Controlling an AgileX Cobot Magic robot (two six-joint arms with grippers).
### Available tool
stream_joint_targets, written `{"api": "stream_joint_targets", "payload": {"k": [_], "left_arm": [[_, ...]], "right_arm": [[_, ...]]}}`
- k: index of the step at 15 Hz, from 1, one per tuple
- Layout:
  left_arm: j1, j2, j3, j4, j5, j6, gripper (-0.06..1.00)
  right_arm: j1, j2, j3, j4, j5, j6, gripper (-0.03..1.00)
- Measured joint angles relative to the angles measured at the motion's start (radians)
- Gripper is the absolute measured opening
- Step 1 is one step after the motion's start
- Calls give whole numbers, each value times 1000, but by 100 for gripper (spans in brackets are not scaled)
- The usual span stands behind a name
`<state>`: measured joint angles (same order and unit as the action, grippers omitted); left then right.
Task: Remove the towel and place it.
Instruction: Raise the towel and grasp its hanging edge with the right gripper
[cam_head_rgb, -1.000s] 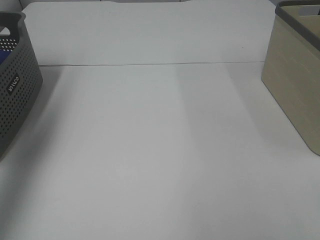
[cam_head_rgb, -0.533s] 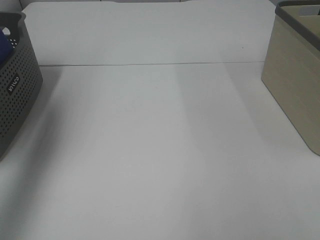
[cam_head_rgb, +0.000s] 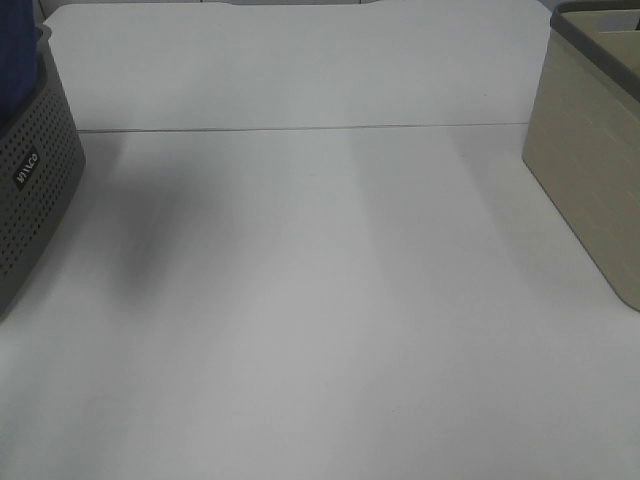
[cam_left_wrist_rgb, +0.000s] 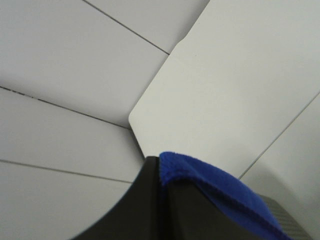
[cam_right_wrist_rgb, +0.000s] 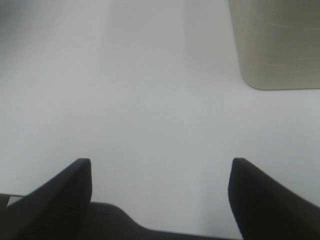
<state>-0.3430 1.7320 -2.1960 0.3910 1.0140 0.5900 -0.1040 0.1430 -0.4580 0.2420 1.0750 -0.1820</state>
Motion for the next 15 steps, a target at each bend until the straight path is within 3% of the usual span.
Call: {"api": "stream_joint_targets", "payload": {"k": [2, 3, 5, 8, 9, 11, 13, 15], "left_arm": [[-66, 66, -66, 1, 32, -7, 0], [-114, 105, -78, 0, 39, -7, 0], [-150, 127, -78, -1, 39, -7, 0], [-186, 138, -78, -2, 39, -10, 0], [-192, 138, -78, -2, 39, -10, 0], [-213, 138, -80, -2, 35, -10, 0], [-234, 138, -80, -2, 34, -1, 0], [-260, 138, -80, -2, 34, 10, 0]], "right_arm": [[0, 63, -8, 73, -77, -55, 75], [0, 156, -9, 194, -233, -128, 75], [0, 267, -9, 310, -382, -242, 75], [0, 504, -9, 614, -531, -572, 75], [0, 540, -9, 675, -542, -655, 75], [0, 726, -12, 1016, -531, -1028, 75], [0, 893, -20, 1343, -447, -1420, 75], [0, 1111, -74, 1474, -293, -1682, 75]]}}
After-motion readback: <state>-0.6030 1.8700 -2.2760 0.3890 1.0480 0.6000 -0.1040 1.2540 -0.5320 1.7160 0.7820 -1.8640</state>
